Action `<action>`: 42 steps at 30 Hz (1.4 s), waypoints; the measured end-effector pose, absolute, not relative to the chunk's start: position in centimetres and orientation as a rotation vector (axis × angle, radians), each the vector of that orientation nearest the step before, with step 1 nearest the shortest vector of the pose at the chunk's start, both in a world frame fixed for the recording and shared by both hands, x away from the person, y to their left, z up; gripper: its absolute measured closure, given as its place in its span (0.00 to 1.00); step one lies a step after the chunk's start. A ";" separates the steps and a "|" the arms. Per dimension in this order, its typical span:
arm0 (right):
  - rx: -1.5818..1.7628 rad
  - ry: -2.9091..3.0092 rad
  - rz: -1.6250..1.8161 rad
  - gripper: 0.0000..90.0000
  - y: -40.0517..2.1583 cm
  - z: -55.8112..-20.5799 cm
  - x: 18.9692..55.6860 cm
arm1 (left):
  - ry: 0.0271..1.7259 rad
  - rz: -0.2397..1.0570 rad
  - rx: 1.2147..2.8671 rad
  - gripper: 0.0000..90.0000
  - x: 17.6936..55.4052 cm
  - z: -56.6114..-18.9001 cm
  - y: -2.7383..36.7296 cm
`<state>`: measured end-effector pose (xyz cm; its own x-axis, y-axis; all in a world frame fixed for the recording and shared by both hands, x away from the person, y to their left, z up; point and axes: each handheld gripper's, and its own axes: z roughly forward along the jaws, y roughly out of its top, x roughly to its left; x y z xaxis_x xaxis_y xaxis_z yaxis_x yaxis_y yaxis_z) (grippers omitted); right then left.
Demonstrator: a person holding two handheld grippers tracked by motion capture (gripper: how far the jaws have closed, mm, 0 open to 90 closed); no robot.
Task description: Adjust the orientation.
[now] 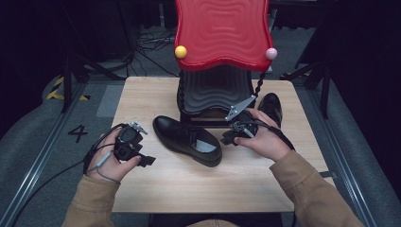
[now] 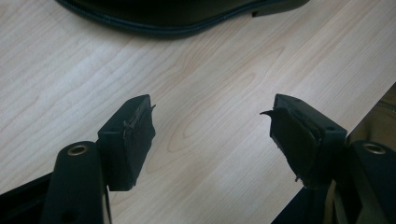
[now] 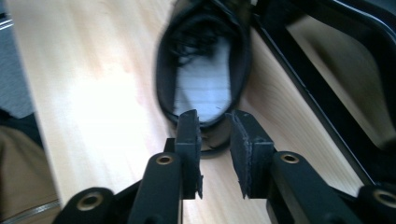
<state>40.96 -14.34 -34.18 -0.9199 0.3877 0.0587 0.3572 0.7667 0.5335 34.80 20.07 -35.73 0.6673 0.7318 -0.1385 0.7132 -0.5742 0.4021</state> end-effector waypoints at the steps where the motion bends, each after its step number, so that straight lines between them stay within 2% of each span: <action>1: 0.601 2.910 0.855 0.78 -14.0 -34.0 40.8 | 1.129 0.061 2.453 0.35 34.8 -35.7 20.0; 11: 0.447 3.038 0.825 0.71 -11.2 -34.1 39.5 | 1.093 0.062 2.459 0.34 35.0 -35.7 19.8; 21: 0.356 3.100 0.697 0.63 -8.7 -36.5 40.6 | 1.083 0.064 2.468 0.34 34.8 -35.9 19.9; 30: 0.330 3.133 0.542 0.64 -7.1 -40.0 41.5 | 1.088 0.060 2.473 0.34 34.5 -36.0 20.2; 41: 0.293 3.151 0.433 0.68 -6.7 -41.7 41.7 | 1.101 0.066 2.467 0.33 34.2 -36.1 20.6; 42: 0.293 3.159 0.414 0.71 -6.7 -41.9 41.7 | 1.103 0.065 2.466 0.33 34.2 -36.1 20.6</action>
